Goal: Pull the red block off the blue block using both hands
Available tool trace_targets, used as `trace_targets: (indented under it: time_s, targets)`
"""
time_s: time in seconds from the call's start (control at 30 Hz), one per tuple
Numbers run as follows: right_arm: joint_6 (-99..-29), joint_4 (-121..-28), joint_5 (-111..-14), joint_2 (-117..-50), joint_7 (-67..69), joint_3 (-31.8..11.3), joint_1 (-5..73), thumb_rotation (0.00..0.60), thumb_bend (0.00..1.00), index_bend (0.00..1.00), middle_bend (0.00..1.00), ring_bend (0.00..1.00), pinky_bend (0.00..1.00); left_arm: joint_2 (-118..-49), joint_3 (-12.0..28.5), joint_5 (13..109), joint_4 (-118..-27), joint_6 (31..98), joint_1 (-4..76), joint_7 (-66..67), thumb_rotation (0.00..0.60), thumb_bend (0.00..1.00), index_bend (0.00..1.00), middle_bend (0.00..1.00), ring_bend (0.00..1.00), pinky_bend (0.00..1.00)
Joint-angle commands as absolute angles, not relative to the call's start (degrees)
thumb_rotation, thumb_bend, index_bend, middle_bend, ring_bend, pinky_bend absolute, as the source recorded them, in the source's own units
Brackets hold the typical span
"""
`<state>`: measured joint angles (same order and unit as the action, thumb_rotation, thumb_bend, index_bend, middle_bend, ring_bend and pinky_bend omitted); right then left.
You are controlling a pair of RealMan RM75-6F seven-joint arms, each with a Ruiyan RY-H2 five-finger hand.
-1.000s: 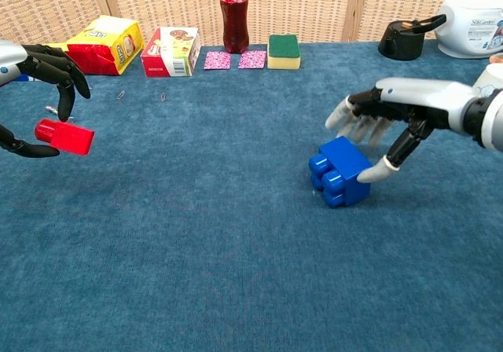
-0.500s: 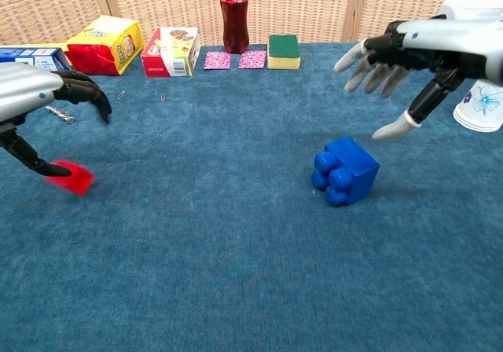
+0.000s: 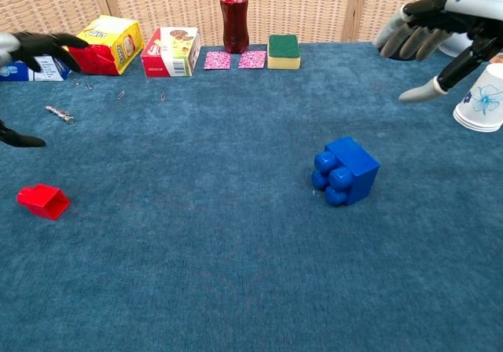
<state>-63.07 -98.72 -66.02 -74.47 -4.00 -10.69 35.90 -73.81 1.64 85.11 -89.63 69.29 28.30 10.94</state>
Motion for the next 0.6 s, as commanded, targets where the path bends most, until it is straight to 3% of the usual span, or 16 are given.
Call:
trace_targets:
  time_s: [0.03, 0.23, 0.6]
  targets:
    - [-68.75, -94.98, -68.57, -77.34, -5.89, -10.82, 33.70, 0.600, 0.24, 0.36, 0.37, 0.38, 0.33, -71.47, 1.11, 85.46, -89.82, 72.88, 25.28, 7.31, 0.600, 0.09, 0.05, 0.23, 0.11, 0.26]
    - [-77.32, -87.43, -74.13, -79.71, -6.42, -8.90, 29.33, 0.600, 0.27, 0.46, 0.46, 0.46, 0.36, -69.41, 0.28, 86.13, -88.35, 79.38, 20.23, 1.41, 0.600, 0.09, 0.05, 0.23, 0.11, 0.26]
    - [-82.25, -86.12, -75.41, -76.17, -7.12, -5.15, 21.19, 0.600, 0.27, 0.48, 0.46, 0.46, 0.36, -69.01, -1.85, 84.07, -82.97, 86.00, 11.06, -6.74, 0.600, 0.09, 0.08, 0.23, 0.11, 0.26]
